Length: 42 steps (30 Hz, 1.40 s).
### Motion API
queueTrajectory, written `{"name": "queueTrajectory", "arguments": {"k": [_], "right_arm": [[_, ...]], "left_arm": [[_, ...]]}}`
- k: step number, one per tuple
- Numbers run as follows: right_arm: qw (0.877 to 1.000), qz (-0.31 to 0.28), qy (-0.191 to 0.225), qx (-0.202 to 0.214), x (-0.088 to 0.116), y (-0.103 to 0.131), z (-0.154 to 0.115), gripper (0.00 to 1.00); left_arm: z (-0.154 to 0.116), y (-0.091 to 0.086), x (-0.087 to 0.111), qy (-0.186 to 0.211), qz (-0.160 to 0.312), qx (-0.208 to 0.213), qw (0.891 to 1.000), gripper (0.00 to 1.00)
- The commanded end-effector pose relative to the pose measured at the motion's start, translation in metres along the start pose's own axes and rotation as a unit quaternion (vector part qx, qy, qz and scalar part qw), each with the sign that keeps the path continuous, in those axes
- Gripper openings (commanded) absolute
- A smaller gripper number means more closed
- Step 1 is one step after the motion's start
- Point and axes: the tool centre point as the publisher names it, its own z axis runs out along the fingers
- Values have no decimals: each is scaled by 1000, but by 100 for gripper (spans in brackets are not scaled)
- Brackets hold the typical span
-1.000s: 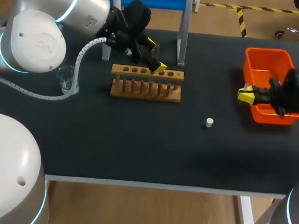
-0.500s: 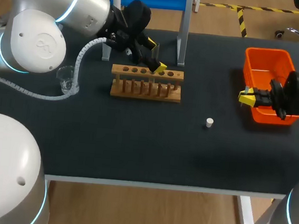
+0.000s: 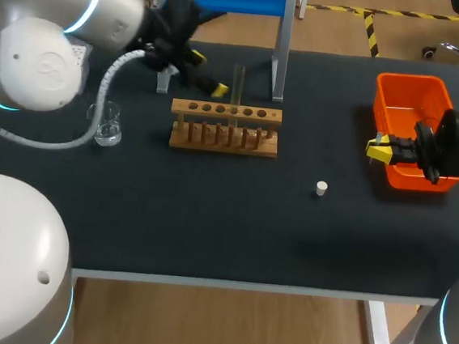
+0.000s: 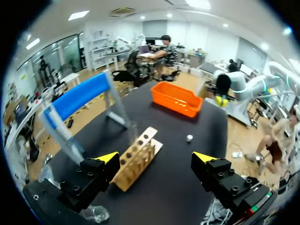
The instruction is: Invert the test tube, pick up the pipette, mount the tip to pipette, aspirate from beaker and dispense into the tube, eject the tip, return the pipette, and cap with the stopper.
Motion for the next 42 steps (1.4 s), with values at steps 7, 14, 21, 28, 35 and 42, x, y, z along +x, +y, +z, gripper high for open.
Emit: {"name": "queueTrajectory", "arguments": {"k": [7, 14, 21, 28, 35, 42], "right_arm": [[1000, -1, -1, 1, 2, 1, 0, 0], [1000, -1, -1, 1, 2, 1, 0, 0], [1000, -1, -1, 1, 2, 1, 0, 0], [1000, -1, -1, 1, 2, 1, 0, 0], [1000, -1, -1, 1, 2, 1, 0, 0], [1000, -1, -1, 1, 2, 1, 0, 0]], "left_arm": [[-52, 30, -68, -108, -91, -9, 990, 100], [-39, 21, -97, -178, -129, 25, 975, 100], [-16, 20, -121, -226, -153, 75, 959, 100], [-5, 19, -131, -245, -154, 82, 954, 100], [-5, 19, -131, -245, -154, 82, 954, 100], [-5, 19, -131, -245, -154, 82, 954, 100]]}}
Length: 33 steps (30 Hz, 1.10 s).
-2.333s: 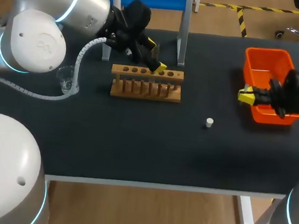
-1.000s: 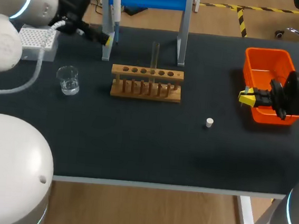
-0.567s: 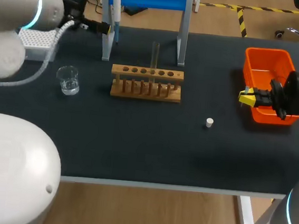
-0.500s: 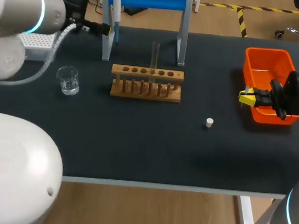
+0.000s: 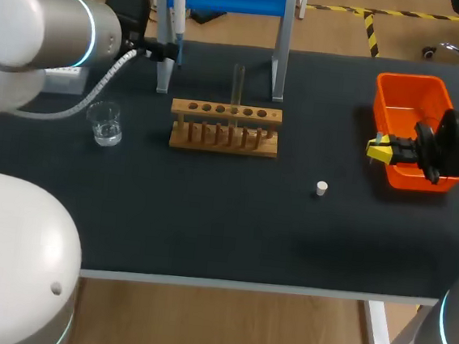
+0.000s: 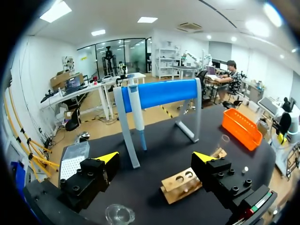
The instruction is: Invert the test tube, pick up the pipette, mount the tip to pipette, aspirate from beaker and dispense into the tube, eject the tip, return the pipette, and cap with the stopper.
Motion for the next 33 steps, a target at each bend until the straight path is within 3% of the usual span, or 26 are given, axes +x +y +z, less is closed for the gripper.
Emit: {"name": "queueTrajectory", "arguments": {"k": [1, 7, 12, 33], "right_arm": [[1000, -1, -1, 1, 2, 1, 0, 0], [1000, -1, -1, 1, 2, 1, 0, 0], [1000, -1, -1, 1, 2, 1, 0, 0], [1000, -1, -1, 1, 2, 1, 0, 0]], "left_arm": [[6, 0, 3, -10, -5, 5, 1000, 100], [46, -11, 4, -17, -10, 22, 1000, 100], [65, -18, -6, -50, -16, 43, 998, 100], [97, -54, -18, -97, -27, 78, 992, 100]]}}
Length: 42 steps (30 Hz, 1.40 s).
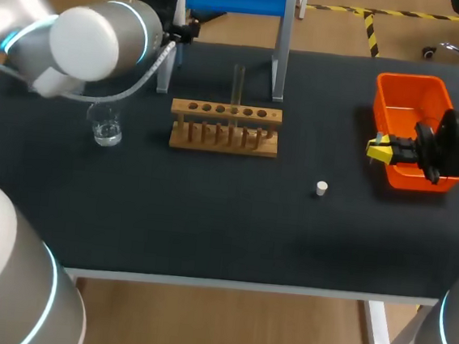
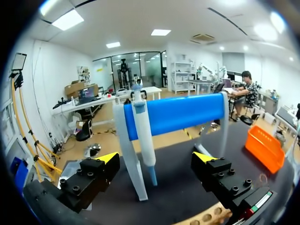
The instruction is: Invert the test tube, pick up the pipette, mount the tip to pipette, aspirate from beaker and dispense into the tube, eject the tip, return the pipette, and cap with the stopper.
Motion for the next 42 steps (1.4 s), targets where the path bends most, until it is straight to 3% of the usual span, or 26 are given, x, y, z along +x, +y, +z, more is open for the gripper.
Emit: {"name": "queueTrajectory", "arguments": {"k": [1, 16, 30, 37, 42], "right_arm": [[1000, -1, -1, 1, 2, 0, 0, 0], [1000, -1, -1, 1, 2, 0, 0, 0], [1000, -1, -1, 1, 2, 0, 0, 0], [1000, -1, -1, 1, 2, 0, 0, 0], [1000, -1, -1, 1, 2, 0, 0, 0]], "left_arm": [[10, -5, 4, -20, -10, 3, 1000, 100], [34, -27, 0, -38, -40, 37, 998, 100], [47, -28, 4, -41, -57, 45, 997, 100], [51, -25, 2, -44, -64, 41, 996, 77], [55, -24, 0, -45, -67, 39, 996, 70]]}}
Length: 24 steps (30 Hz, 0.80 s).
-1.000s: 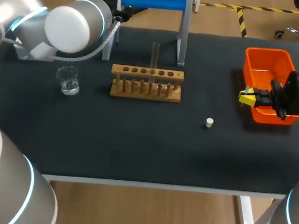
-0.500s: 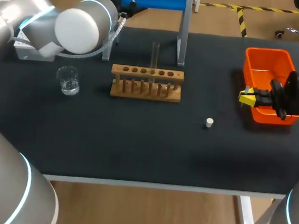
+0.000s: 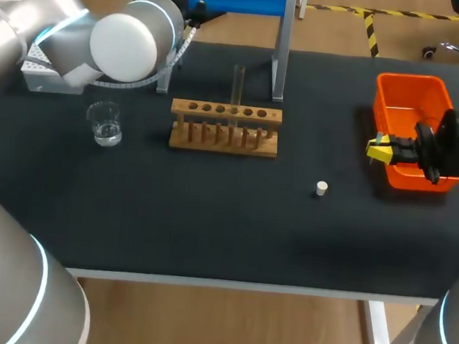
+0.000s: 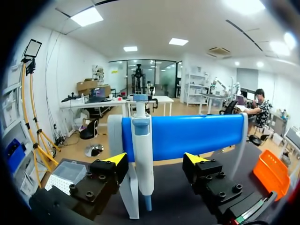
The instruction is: Invert the test tube, pick up the pipette, mount the tip to pipette, aspirate from beaker and dispense into the tube, eject the tip, return the pipette, and cap with the stopper.
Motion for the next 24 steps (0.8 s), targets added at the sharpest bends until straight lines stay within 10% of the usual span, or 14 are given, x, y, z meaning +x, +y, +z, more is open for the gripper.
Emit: {"name": "queueTrajectory", "arguments": {"k": [1, 24], "right_arm": [[1000, -1, -1, 1, 1, 0, 0, 0], [1000, -1, -1, 1, 1, 0, 0, 0]], "left_arm": [[6, 0, 1, -1, -2, -2, 1000, 71], [20, -2, -8, -7, 7, -8, 1000, 64]]}}
